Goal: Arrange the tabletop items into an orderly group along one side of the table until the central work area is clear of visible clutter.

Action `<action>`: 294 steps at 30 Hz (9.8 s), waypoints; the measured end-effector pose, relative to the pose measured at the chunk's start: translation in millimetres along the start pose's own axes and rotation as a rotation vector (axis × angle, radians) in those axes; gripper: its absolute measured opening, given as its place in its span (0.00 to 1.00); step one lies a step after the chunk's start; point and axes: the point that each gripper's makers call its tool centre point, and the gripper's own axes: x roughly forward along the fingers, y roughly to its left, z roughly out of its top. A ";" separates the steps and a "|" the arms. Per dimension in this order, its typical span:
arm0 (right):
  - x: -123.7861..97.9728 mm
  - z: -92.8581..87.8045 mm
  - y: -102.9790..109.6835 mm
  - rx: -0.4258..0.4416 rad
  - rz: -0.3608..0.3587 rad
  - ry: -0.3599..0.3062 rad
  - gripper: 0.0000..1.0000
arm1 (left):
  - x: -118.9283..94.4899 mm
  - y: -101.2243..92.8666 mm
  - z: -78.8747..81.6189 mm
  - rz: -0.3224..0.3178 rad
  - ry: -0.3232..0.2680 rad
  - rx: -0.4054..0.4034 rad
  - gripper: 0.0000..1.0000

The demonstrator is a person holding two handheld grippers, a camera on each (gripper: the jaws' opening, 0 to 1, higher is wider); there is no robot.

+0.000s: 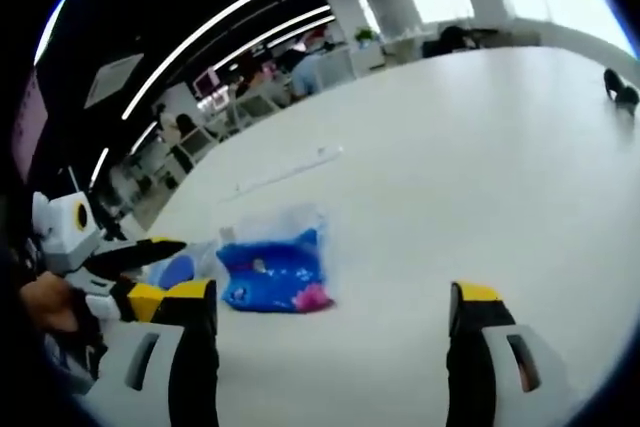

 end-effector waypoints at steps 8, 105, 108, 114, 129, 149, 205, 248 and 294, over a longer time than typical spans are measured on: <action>17.1 -0.2 8.5 -0.009 0.012 0.025 0.77 | 6.1 11.4 0.1 0.043 0.011 -0.049 0.74; 59.5 -2.7 39.7 0.041 0.041 0.029 0.00 | 4.3 46.1 -30.4 0.127 0.102 -0.213 0.02; 62.3 -6.3 40.4 0.040 0.043 0.038 0.00 | 7.7 46.5 -32.5 0.121 0.108 -0.207 0.03; 66.1 -10.5 39.6 0.018 0.046 0.059 0.01 | 10.1 46.4 -31.3 0.108 0.096 -0.223 0.05; 68.1 -8.3 40.6 -0.003 0.024 0.051 0.26 | 7.4 44.9 -29.9 0.102 0.088 -0.249 0.13; 42.1 0.4 22.8 -0.062 -0.051 0.022 0.57 | -24.2 55.3 -8.8 0.152 -0.055 -0.216 0.44; -58.7 -64.2 137.9 -0.207 0.199 0.046 1.00 | -212.5 45.2 -99.8 0.284 -0.194 -0.018 1.00; -2.2 -161.3 219.9 -0.500 0.181 0.285 0.93 | -210.0 98.3 -204.9 0.506 0.054 -0.089 0.94; 14.3 -184.8 245.4 -0.771 0.175 0.410 0.13 | -177.7 60.8 -200.8 0.377 0.144 -0.149 0.31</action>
